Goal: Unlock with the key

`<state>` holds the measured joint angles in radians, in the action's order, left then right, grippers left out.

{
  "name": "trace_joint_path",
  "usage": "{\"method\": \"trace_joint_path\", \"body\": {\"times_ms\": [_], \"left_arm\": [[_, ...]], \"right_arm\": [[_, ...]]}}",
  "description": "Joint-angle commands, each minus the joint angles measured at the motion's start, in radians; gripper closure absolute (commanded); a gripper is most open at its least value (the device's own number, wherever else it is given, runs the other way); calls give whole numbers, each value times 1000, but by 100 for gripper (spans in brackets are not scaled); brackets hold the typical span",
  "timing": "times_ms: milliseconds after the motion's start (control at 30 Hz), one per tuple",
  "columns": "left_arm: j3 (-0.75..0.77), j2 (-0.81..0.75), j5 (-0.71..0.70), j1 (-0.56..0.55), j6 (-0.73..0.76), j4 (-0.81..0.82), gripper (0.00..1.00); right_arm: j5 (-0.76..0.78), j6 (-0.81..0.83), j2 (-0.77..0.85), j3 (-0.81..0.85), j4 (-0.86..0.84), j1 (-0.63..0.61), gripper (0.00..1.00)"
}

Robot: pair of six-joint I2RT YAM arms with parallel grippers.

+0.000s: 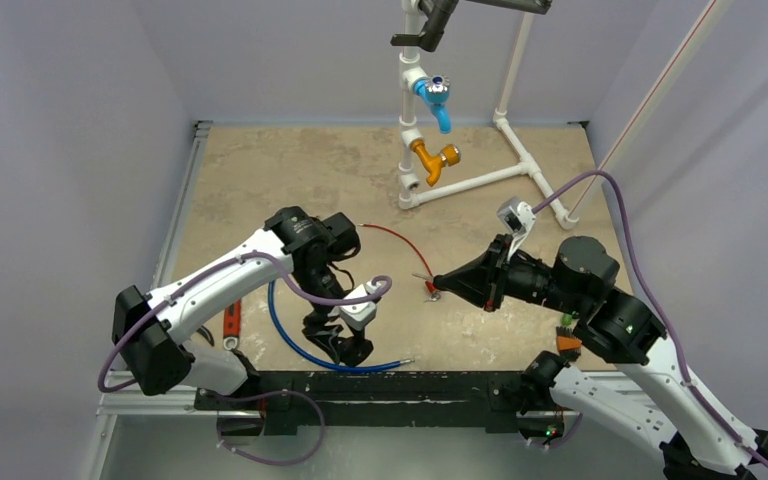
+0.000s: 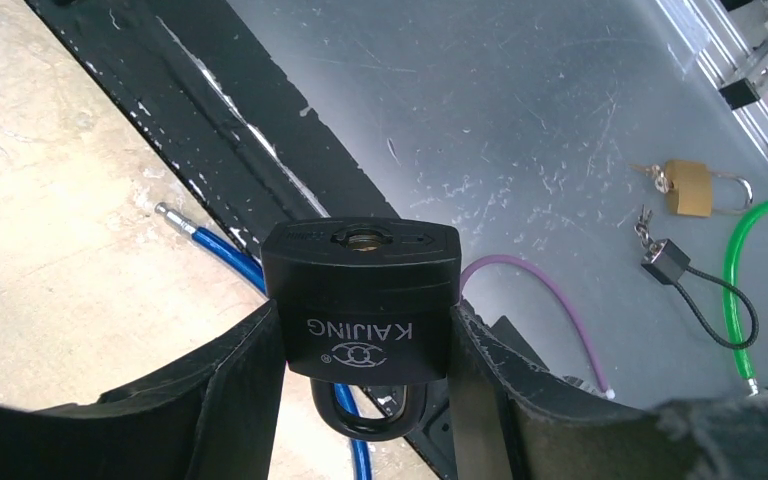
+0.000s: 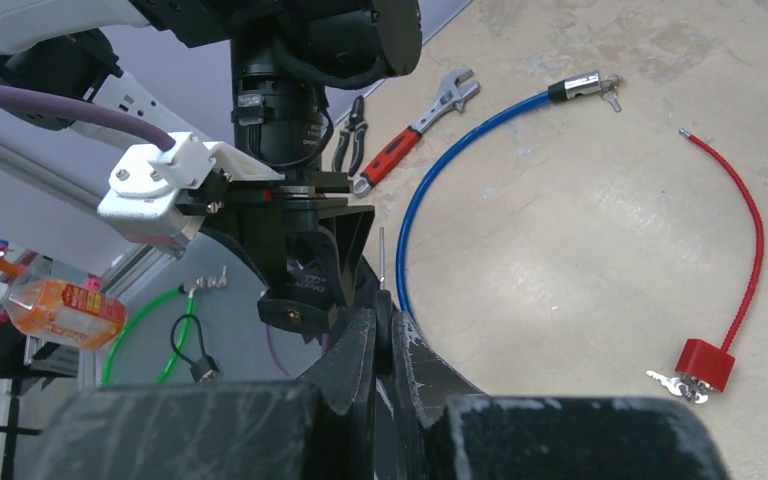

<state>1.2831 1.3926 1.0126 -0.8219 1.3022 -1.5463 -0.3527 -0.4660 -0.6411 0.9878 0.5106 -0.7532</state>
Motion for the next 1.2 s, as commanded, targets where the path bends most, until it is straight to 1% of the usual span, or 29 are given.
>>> {"method": "trace_joint_path", "body": {"times_ms": [0, 133, 233, 333, 400, 500, 600, 800, 867, 1000, 1167], "left_arm": [[62, 1, 27, -16, 32, -245, 100], [98, -11, 19, -16, 24, -236, 100], [120, -46, -8, -16, -32, -189, 100], [165, -43, 4, -16, -37, -240, 100], [184, -44, 32, -17, -83, -245, 100], [172, -79, 69, -16, -105, -224, 100], [162, -104, 66, -16, -153, -199, 100], [138, -113, 88, -16, -155, -200, 100], [121, -118, 99, -16, -159, -194, 100], [113, -120, 103, -15, -227, -157, 100], [104, -128, 113, -9, -262, -143, 100]], "right_arm": [[-48, 41, 3, -3, -1, 2, 100], [-76, 35, 2, -8, -3, 2, 100], [-111, 29, 10, -7, -8, 2, 100], [-170, 40, 11, 1, -10, 2, 100], [-214, 47, 9, -2, -15, 2, 100], [-291, 66, -13, -1, -11, 3, 100], [-331, 95, -43, 21, 10, 2, 100], [-347, 130, -61, 48, 21, 2, 100], [-354, 164, -57, 42, 13, 2, 100], [-338, 256, -48, 30, 1, 0, 100], [-369, 401, -2, -18, -88, 0, 100]]}}
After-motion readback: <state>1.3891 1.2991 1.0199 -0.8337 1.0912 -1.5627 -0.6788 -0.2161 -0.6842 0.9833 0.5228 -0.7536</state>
